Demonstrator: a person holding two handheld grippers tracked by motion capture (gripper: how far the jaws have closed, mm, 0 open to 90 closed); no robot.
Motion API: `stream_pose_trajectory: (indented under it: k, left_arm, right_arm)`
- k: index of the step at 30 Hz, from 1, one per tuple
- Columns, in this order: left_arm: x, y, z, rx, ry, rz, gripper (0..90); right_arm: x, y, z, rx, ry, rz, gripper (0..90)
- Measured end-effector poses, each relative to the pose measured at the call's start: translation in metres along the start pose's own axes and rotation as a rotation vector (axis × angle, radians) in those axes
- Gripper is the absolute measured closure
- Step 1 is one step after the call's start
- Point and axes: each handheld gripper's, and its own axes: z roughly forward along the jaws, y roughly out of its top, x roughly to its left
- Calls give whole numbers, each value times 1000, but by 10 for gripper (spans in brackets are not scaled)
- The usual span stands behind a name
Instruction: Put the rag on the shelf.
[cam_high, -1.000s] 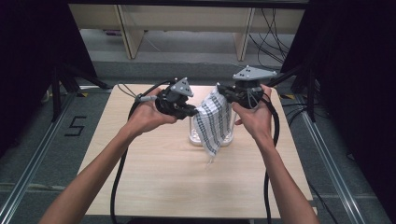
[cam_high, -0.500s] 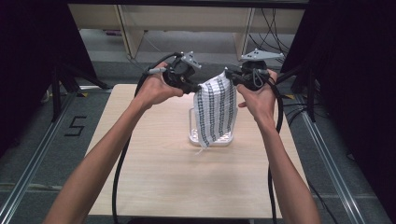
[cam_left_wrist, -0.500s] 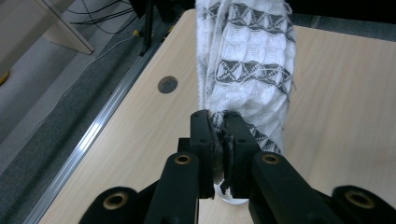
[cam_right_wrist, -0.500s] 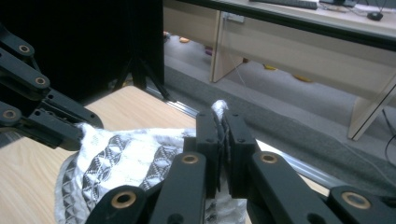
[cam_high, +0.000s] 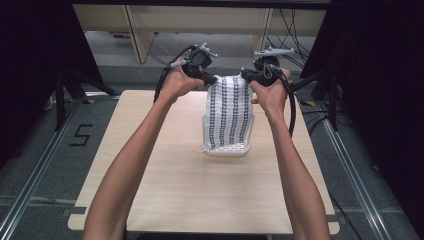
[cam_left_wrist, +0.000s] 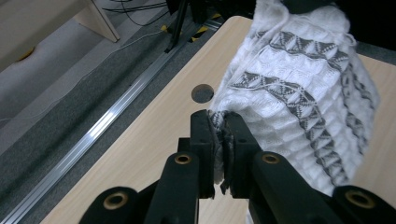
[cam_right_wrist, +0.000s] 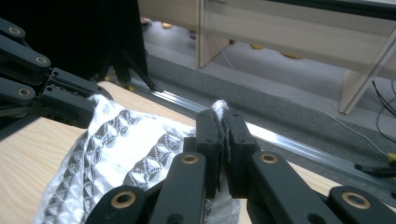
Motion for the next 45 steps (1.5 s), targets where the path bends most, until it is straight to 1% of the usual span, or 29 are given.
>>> stream_pose_trajectory:
  k: [2, 5, 6, 9, 11, 13, 15, 16, 17, 18, 22, 23, 24, 25, 26, 27, 29, 31, 32, 35, 36, 37, 38, 39, 40, 42, 43, 44, 45]
  left_arm:
    - [1, 1, 5, -1, 7, -4, 838]
    - [3, 1, 9, -9, 5, -25, 838]
    - [4, 0, 10, -12, 9, -33, 838]
    - [7, -1, 14, -16, 8, -55, 836]
    - [8, -3, 16, 1, -1, -55, 833]
    - [9, -5, 20, 12, 2, -55, 828]
    - [9, -7, 24, 23, 4, -57, 826]
    - [9, -9, 26, 30, 1, -56, 824]
    - [9, -10, 29, 39, 3, -53, 821]
    - [9, -10, 31, 41, 6, -53, 816]
    - [9, -15, 37, 51, 0, -61, 804]
    - [10, -16, 39, 55, -2, -61, 803]
    - [10, -18, 40, 51, -1, -70, 798]
    - [10, -20, 41, 55, -2, -76, 789]
    - [10, -21, 43, 60, 6, -81, 773]
    - [10, -22, 44, 67, 5, -83, 747]
    - [11, -24, 47, 78, 20, -85, 741]
    - [11, -25, 48, 80, 46, -109, 688]
    - [11, -25, 49, 85, 61, -122, 601]
    - [9, -25, 50, 89, 71, -118, 603]
    - [9, -25, 49, 91, 77, -124, 593]
    - [9, -25, 49, 94, 88, -132, 564]
    - [8, -25, 49, 97, 92, -149, 522]
    - [8, -25, 49, 98, 88, -158, 505]
    - [8, -26, 50, 108, 79, -161, 505]
    - [8, -28, 50, 123, 82, -170, 475]
    - [8, -29, 50, 121, 80, -181, 464]
    - [9, -30, 49, 125, 77, -181, 460]
    - [9, -32, 49, 117, 79, -188, 459]
  right_arm:
    - [-4, -1, 4, 15, -11, 7, 870]
    - [-9, -1, 10, 32, -14, 20, 870]
    - [-11, -1, 12, 32, -11, 12, 870]
    - [-12, -1, 17, 39, -15, 33, 869]
    - [-13, -2, 21, 51, -10, 25, 867]
    - [-14, -3, 25, 67, -14, 30, 865]
    - [-16, -5, 30, 75, -11, 10, 864]
    - [-15, -7, 32, 86, -19, 35, 864]
    - [-16, -8, 35, 90, -18, 30, 864]
    - [-17, -10, 37, 96, -15, 42, 864]
    - [-20, -16, 43, 112, -20, 36, 856]
    - [-20, -18, 45, 110, -10, 44, 851]
    - [-22, -20, 47, 114, -9, 36, 848]
    - [-21, -22, 48, 114, -16, 51, 845]
    - [-23, -23, 49, 117, -12, 46, 838]
    - [-22, -24, 50, 117, -10, 63, 831]
    - [-23, -26, 51, 120, -17, 65, 826]
    - [-24, -27, 53, 116, -13, 60, 799]
    - [-24, -28, 53, 123, -20, 62, 749]
    - [-26, -27, 53, 125, -14, 69, 736]
    - [-28, -27, 53, 118, -10, 54, 720]
    - [-27, -27, 52, 119, -14, 77, 714]
    - [-28, -27, 51, 119, -11, 59, 708]
    - [-28, -26, 50, 118, -3, 63, 706]
    - [-27, -26, 49, 114, -9, 82, 706]
    - [-28, -25, 47, 109, -1, 71, 703]
    - [-29, -25, 46, 109, -4, 67, 702]
    - [-30, -24, 44, 109, 1, 53, 700]
    - [-29, -24, 44, 110, -1, 67, 695]
